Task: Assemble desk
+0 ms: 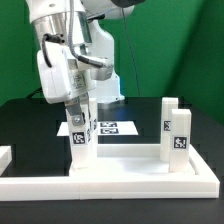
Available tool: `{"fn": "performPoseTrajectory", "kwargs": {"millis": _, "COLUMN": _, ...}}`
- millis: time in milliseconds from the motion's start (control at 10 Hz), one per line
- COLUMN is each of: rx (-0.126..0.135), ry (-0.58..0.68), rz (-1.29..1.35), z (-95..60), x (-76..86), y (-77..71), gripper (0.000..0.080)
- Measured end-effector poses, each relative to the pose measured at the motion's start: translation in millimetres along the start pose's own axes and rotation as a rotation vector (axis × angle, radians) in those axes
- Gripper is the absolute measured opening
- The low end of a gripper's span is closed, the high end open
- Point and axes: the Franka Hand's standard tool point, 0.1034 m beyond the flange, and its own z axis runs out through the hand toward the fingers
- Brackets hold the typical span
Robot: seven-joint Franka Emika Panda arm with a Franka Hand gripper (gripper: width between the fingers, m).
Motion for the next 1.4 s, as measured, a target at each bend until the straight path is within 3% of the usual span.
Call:
{"fn": "performPoseTrajectory", "kwargs": {"millis": 200, "rx": 0.0, "ry": 0.0, "rz": -0.022, "z": 0.1, "x": 0.2, "y": 0.1, "gripper": 0.0294}}
{"fn": "performPoseTrajectory", "kwargs": {"millis": 300, "rx": 0.015, "ry": 0.011, "rz": -0.111, "z": 0.9, "x": -0.6, "y": -1.9, "gripper": 0.0294}}
{"fn": "performPoseTrajectory", "kwargs": {"millis": 400, "rx": 0.042, "ry": 0.031, "rz": -0.377, "z": 5.8, "x": -5.7, "y": -2.5, "gripper": 0.0488}}
{"fn": "performPoseTrajectory", "kwargs": {"millis": 500, "rx": 0.038, "ry": 0.023, "rz": -0.487, "z": 9.3, "x": -13.1, "y": 1.0, "gripper": 0.0611}}
{"fn": "performPoseTrajectory", "kwargs": {"millis": 600, "rx": 0.044, "ry": 0.027, "rz": -0.508, "z": 8.3, "x": -17.8, "y": 1.8, "gripper": 0.0611}}
{"fn": "performPoseTrajectory", "kwargs": {"millis": 800, "rx": 0.036, "ry": 0.038, "rz": -0.657, "z": 7.8, "x": -12.0, "y": 1.6, "gripper": 0.0647}}
{"fn": "performPoseTrajectory", "kwargs": {"millis": 1100, "rx": 0.03, "ry": 0.066, "rz": -1.115, "z": -1.0, "x": 4.6, "y": -0.4, "gripper": 0.0649}}
{"fn": "performPoseTrajectory", "kwargs": {"millis": 1400, "rx": -0.026, "ry": 0.049, "rz": -1.546, "z": -13.3, "x": 19.6, "y": 0.9, "gripper": 0.0649}}
